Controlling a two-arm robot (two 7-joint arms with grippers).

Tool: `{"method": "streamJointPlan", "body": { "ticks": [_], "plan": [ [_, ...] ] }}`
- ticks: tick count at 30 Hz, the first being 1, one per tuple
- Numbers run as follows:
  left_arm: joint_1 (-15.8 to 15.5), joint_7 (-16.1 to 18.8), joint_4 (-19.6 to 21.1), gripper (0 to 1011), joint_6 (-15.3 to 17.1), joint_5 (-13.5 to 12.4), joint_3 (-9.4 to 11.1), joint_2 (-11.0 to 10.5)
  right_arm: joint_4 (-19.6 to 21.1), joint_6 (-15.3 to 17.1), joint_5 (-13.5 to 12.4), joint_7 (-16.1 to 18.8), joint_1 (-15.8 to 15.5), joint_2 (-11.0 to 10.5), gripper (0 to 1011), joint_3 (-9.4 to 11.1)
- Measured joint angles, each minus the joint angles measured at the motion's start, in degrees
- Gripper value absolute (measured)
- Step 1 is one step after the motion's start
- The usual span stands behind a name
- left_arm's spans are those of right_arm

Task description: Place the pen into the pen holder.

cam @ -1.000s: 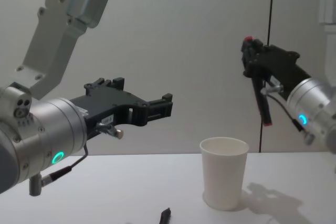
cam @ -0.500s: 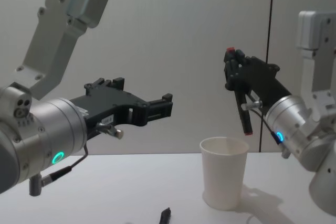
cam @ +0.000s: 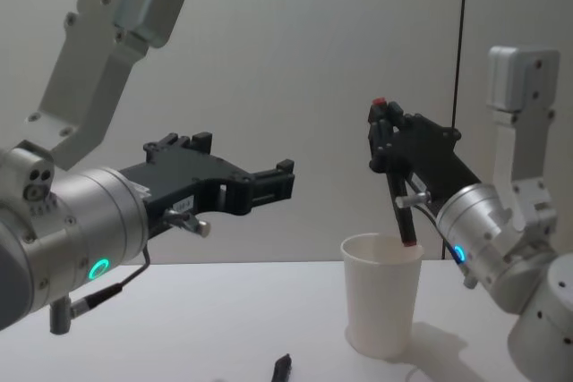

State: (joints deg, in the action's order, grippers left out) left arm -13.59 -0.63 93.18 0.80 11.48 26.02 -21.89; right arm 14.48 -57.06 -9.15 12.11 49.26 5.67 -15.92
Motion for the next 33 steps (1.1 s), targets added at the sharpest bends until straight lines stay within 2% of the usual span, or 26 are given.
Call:
{"method": "streamJointPlan", "body": {
  "ticks": [10,28,33],
  "plan": [
    [0.0,0.0,0.0,1004,0.0,0.0,0.0,0.0,-5.6,-3.1,0.3,-0.8,2.0,1.4,159,-0.2],
    [0.0,0.0,0.0,1004,0.0,0.0,0.0,0.0,-9.0,-4.8,2.2,-3.4,3.1,2.4,158,-0.6],
    [0.0,0.0,0.0,1004,0.0,0.0,0.0,0.0,-9.5,-5.0,2.9,-4.4,3.2,2.5,261,-0.8]
  ]
}}
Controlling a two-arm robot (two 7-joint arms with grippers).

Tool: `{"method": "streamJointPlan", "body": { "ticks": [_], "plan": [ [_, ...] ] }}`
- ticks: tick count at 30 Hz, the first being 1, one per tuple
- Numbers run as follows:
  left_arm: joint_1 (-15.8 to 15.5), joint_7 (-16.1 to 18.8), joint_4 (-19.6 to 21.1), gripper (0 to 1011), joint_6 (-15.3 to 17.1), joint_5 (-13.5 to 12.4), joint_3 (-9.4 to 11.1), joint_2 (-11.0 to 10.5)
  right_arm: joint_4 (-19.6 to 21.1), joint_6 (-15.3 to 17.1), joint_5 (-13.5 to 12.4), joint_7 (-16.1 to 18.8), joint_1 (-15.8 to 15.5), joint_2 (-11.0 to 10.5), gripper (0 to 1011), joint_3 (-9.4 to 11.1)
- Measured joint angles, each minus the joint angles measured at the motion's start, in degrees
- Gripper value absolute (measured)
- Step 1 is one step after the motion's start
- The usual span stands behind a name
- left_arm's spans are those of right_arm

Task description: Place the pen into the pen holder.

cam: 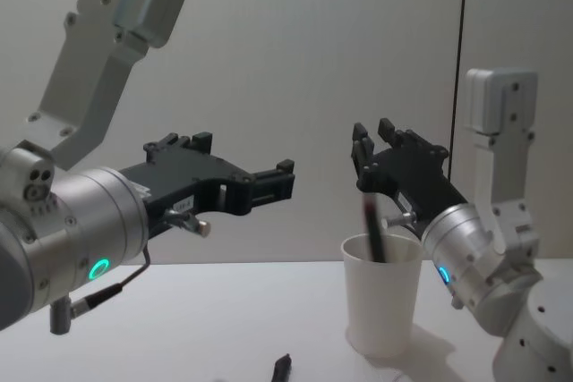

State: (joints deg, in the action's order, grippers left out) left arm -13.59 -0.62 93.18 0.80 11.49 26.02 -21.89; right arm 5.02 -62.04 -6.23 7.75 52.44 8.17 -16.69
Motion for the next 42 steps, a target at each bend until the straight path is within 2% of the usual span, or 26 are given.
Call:
{"method": "streamJointPlan", "body": {
  "ticks": [2,3,7,12,14,15,22,25,30,36,37,39,40,42],
  "plan": [
    [0.0,0.0,0.0,1004,0.0,0.0,0.0,0.0,-0.1,0.0,0.2,-0.2,0.0,0.0,317,0.0],
    [0.0,0.0,0.0,1004,0.0,0.0,0.0,0.0,-0.2,0.0,0.4,-0.6,0.0,0.0,378,-0.1],
    [0.0,0.0,0.0,1004,0.0,0.0,0.0,0.0,-0.4,0.0,1.0,-1.2,0.0,0.1,472,-0.3],
    [0.0,0.0,0.0,1004,0.0,0.0,0.0,0.0,-0.5,-0.2,1.8,-2.0,0.0,0.1,660,-0.5],
    [0.0,0.0,0.0,1004,0.0,0.0,0.0,0.0,-0.5,-0.3,2.0,-2.2,0.0,0.1,670,-0.5],
    [0.0,0.0,0.0,1004,0.0,0.0,0.0,0.0,-0.5,-0.3,2.1,-2.2,0.1,0.1,755,-0.5],
    [0.0,0.0,0.0,1004,0.0,0.0,0.0,0.0,-0.5,-0.7,2.4,-2.0,0.2,-0.1,952,0.0],
    [0.0,0.0,0.0,1004,0.0,0.0,0.0,0.0,-0.4,-0.7,2.4,-1.8,0.3,-0.2,1001,0.3],
    [0.0,0.0,0.0,1004,0.0,0.0,0.0,0.0,0.4,0.7,2.4,-1.0,0.4,-0.5,1001,1.0],
    [0.0,0.0,0.0,1004,0.0,0.0,0.0,0.0,5.3,5.9,2.8,-0.5,-1.1,-1.6,1001,1.9],
    [0.0,0.0,0.0,1004,0.0,0.0,0.0,0.0,8.9,8.8,3.1,-0.4,-2.7,-2.1,1001,2.1],
    [0.0,0.0,0.0,1004,0.0,0.0,0.0,0.0,12.6,11.7,3.5,-0.3,-4.3,-2.7,1001,2.3],
    [0.0,0.0,0.0,1004,0.0,0.0,0.0,0.0,16.4,15.2,3.9,-0.2,-6.1,-3.4,1001,2.5],
    [0.0,0.0,0.0,1004,0.0,0.0,0.0,0.0,20.1,18.2,4.2,0.0,-7.7,-4.0,1001,2.8]
  ]
}}
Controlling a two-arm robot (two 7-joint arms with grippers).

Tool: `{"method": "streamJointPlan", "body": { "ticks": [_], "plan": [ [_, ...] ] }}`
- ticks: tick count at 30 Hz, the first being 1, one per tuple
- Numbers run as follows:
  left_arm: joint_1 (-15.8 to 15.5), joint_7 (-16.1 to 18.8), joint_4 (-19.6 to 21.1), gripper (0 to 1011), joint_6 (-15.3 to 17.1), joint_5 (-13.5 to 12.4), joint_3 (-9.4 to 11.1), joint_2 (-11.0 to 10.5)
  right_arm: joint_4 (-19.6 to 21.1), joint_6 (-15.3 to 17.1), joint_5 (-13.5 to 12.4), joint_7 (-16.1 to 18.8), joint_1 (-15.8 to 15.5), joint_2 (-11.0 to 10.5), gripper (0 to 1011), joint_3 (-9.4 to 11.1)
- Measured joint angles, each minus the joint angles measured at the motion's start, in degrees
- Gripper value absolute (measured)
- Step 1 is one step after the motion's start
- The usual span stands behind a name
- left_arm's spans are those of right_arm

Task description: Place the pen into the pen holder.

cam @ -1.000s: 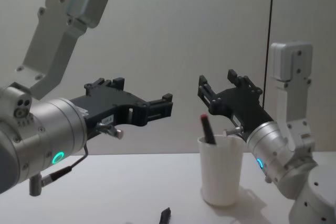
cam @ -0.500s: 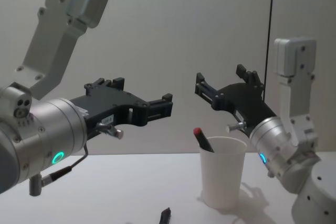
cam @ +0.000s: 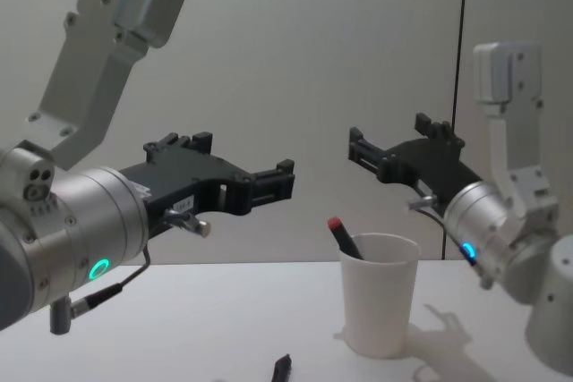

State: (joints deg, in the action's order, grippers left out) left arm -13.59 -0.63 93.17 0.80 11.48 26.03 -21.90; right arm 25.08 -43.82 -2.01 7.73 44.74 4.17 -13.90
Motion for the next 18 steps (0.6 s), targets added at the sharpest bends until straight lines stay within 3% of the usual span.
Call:
{"method": "streamJointPlan", "body": {
  "ticks": [2,8,9,12,18],
  "plan": [
    [0.0,0.0,0.0,1004,0.0,0.0,0.0,0.0,5.9,4.8,0.5,0.3,-2.9,-1.2,1001,0.5],
    [0.0,0.0,0.0,1004,0.0,0.0,0.0,0.0,18.1,14.8,1.8,1.0,-8.2,-3.7,1001,1.9],
    [0.0,0.0,0.0,1004,0.0,0.0,0.0,0.0,18.1,14.8,1.8,1.0,-8.2,-3.7,1001,1.9],
    [0.0,0.0,0.0,1004,0.0,0.0,0.0,0.0,23.9,19.5,2.6,1.5,-11.0,-5.2,1001,2.9],
    [0.0,0.0,0.0,1004,0.0,0.0,0.0,0.0,31.0,25.6,3.7,2.4,-14.7,-7.4,1001,4.3]
  ]
}}
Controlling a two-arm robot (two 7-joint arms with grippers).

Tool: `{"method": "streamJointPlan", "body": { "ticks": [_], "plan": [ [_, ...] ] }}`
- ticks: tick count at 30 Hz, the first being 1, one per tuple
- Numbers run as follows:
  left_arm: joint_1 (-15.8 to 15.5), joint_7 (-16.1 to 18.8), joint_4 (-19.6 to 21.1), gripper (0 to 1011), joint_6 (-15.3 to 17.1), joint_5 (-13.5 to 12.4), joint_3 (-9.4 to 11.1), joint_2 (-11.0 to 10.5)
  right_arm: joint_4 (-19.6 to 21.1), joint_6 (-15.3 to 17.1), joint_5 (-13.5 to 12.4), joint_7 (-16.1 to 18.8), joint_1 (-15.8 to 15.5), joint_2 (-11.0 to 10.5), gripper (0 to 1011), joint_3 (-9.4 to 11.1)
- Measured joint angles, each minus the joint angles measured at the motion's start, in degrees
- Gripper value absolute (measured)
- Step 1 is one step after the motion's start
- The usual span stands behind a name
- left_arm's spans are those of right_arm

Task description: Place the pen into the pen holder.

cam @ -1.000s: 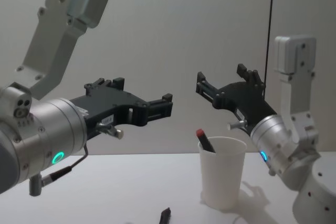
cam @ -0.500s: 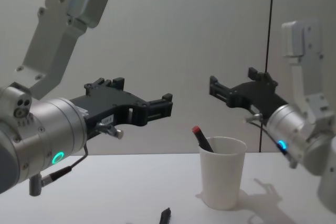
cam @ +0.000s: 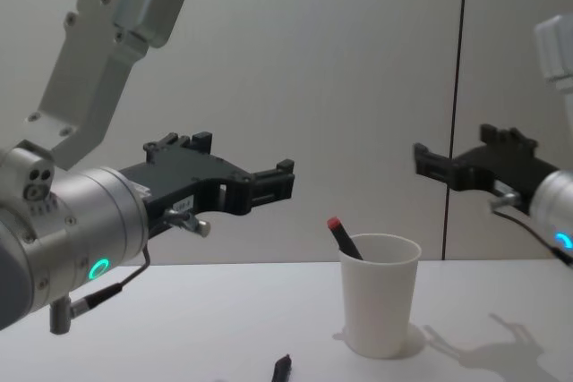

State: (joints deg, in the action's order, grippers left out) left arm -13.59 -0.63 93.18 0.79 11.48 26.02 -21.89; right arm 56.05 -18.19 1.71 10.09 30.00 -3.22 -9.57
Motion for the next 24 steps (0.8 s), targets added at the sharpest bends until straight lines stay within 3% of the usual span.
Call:
{"method": "streamJointPlan", "body": {
  "ticks": [12,24],
  "plan": [
    [0.0,0.0,0.0,1004,0.0,0.0,0.0,0.0,9.7,8.2,0.3,2.1,-6.3,-4.1,1001,3.3],
    [0.0,0.0,0.0,1004,0.0,0.0,0.0,0.0,16.2,13.0,0.0,3.4,-11.9,-7.2,1001,6.0]
  ]
}}
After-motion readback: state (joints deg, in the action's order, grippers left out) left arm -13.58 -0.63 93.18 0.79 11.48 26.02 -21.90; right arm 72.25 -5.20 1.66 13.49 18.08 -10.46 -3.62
